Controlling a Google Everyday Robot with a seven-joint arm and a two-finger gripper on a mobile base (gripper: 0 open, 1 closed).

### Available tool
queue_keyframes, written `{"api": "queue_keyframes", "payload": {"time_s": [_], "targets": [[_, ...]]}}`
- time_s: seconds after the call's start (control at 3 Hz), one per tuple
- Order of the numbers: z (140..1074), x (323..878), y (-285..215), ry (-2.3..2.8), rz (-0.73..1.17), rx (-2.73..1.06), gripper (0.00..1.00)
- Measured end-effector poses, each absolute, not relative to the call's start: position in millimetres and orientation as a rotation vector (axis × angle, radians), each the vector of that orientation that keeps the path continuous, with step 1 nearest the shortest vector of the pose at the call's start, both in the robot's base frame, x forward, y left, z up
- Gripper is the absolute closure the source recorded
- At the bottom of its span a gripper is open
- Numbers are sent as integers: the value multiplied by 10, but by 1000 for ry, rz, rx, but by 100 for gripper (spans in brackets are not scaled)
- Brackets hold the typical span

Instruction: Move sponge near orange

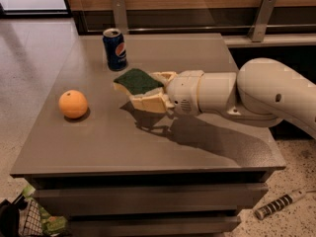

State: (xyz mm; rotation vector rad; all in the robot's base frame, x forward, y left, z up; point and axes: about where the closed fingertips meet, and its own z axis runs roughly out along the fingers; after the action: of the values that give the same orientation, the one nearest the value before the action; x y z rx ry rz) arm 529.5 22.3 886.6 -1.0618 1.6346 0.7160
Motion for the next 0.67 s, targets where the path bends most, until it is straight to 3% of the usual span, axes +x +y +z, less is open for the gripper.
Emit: {"api": "queue_keyframes", "payload": {"time_s": [0.67], "targets": [[8722,5048,595,1543,824,-1212,100]]}}
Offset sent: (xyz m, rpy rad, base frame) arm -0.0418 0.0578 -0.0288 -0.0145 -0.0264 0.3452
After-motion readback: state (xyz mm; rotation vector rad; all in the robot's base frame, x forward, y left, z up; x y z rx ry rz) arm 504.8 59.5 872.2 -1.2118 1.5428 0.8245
